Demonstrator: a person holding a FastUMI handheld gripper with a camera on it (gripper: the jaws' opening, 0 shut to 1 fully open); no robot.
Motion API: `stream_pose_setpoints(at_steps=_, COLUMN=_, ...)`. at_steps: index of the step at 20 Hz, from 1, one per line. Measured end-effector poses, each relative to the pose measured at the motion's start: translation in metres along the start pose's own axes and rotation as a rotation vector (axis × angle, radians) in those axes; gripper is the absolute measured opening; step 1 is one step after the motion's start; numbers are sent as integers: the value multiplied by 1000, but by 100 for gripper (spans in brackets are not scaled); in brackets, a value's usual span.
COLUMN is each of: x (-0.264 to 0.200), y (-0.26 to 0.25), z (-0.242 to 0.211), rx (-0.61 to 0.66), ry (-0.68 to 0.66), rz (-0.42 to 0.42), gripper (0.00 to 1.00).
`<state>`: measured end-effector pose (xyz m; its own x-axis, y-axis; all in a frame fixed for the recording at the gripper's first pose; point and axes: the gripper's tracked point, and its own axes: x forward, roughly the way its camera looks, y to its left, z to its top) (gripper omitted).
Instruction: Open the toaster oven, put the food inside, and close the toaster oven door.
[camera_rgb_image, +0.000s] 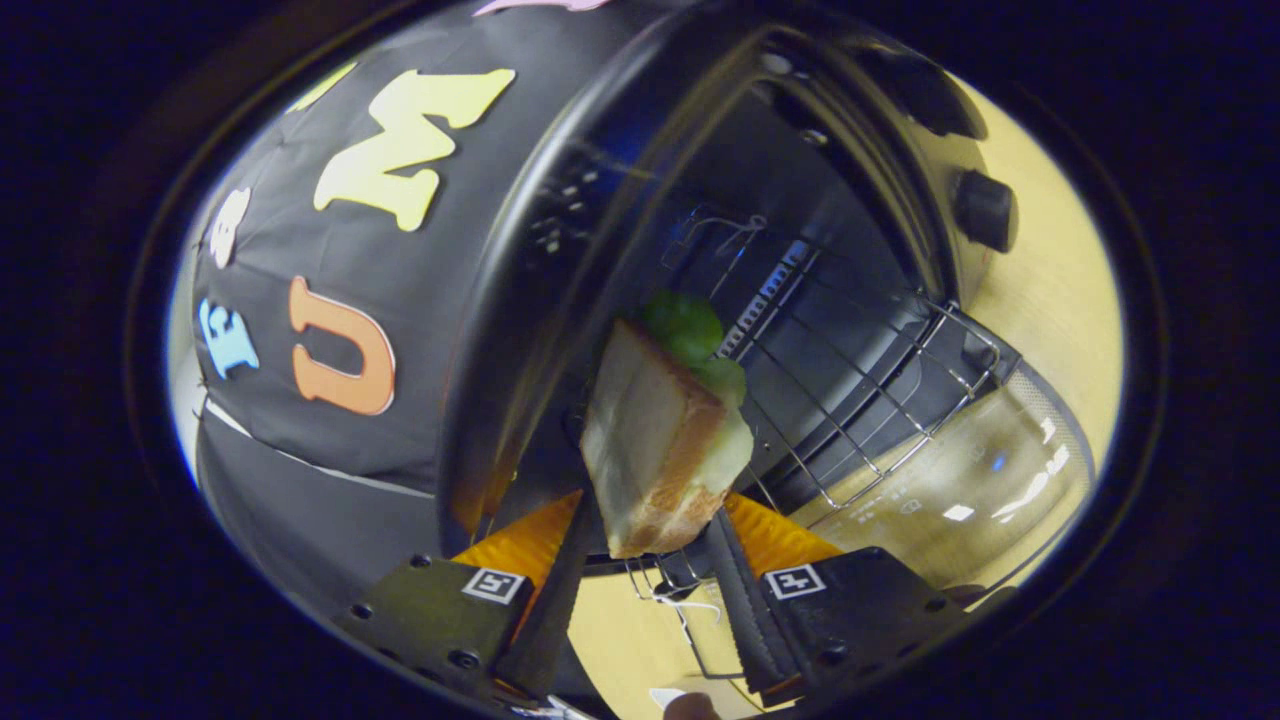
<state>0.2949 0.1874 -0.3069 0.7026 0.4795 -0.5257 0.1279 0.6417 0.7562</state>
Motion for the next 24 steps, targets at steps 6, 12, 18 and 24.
stream_pose_setpoints(at_steps=6, x=-16, y=-12, z=-17, rx=-113, ry=16, rz=-156, gripper=77)
stream_pose_setpoints(at_steps=12, x=-66, y=-17, z=-33, rx=-346, ry=28, rz=-203, gripper=99)
stream_pose_setpoints(at_steps=18, x=-133, y=-17, z=-48, rx=-672, ry=-26, rz=-227, gripper=99)
stream_pose_setpoints(at_steps=24, x=-150, y=-79, z=-74, rx=-755, ry=-36, rz=-339, gripper=99)
